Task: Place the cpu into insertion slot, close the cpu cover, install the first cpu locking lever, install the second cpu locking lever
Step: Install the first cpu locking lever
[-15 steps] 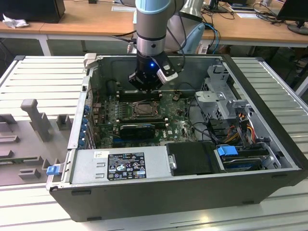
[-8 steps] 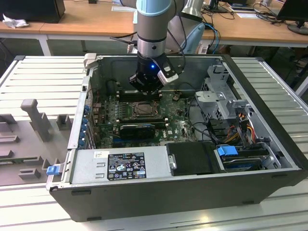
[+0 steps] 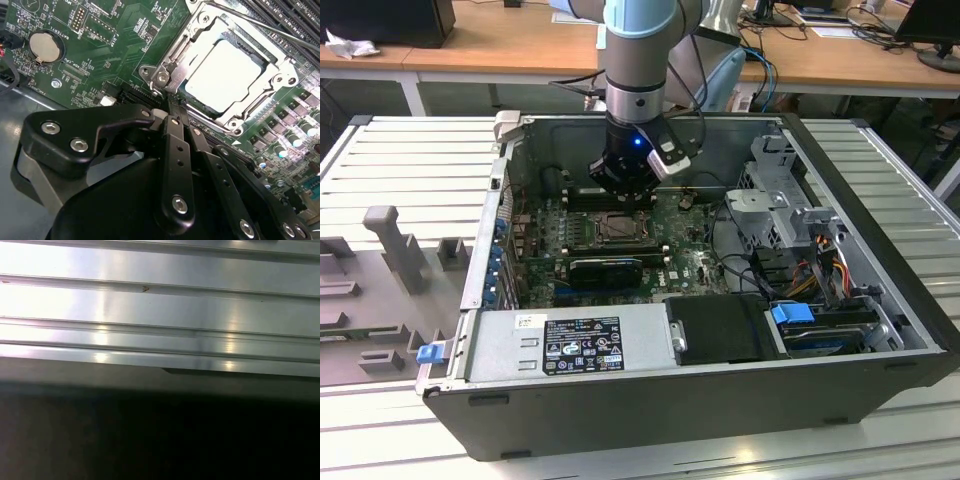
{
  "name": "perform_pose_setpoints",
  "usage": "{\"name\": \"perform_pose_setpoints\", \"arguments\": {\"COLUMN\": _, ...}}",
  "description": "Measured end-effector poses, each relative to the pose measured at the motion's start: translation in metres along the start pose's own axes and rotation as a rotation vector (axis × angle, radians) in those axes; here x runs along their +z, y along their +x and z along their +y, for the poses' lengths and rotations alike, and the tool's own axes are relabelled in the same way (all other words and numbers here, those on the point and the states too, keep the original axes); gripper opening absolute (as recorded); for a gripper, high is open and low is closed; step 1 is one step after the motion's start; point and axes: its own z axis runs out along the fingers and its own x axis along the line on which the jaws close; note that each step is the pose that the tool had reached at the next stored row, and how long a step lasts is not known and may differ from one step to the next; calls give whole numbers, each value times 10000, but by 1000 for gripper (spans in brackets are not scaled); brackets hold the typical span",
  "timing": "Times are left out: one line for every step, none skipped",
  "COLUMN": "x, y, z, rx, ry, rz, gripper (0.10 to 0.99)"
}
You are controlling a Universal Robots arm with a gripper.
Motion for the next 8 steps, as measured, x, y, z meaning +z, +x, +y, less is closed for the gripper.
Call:
{"name": "perform_pose_setpoints", "arguments": {"x": 0, "y": -1, "z": 1, "rx": -1, "ry": -3, "rz": -1, "gripper": 106}}
{"name": "perform_pose_setpoints", "arguments": {"x": 1, "y": -2, "z": 3, "rx": -3, "ry": -8, "rz": -2, "gripper": 106}}
{"name": "perform_pose_setpoints", "arguments": {"x": 2, "y": -4, "z": 6, "rx": -8, "ry": -13, "rz": -4, "gripper": 106}}
{"name": "perform_pose_setpoints", "arguments": {"x": 1, "y": -5, "z": 9, "rx": -10, "ry": -17, "rz": -5, "gripper": 106}}
{"name": "perform_pose_setpoints", "arguments": {"x": 1, "y": -6, "z": 13, "rx": -12, "ry": -28, "rz": -7, "gripper": 106}}
{"name": "perform_pose_setpoints", "arguments": {"x": -1, "y": -6, "z": 16, "rx": -13, "ry": -32, "rz": -9, "gripper": 106}}
{"name": "perform_pose_setpoints", "arguments": {"x": -5, "y": -7, "z": 19, "rx": -13, "ry": -38, "rz": -11, "gripper": 106}}
{"name": "perform_pose_setpoints", "arguments": {"x": -11, "y": -8, "z": 21, "rx": -15, "ry": -43, "rz": -13, "gripper": 106}}
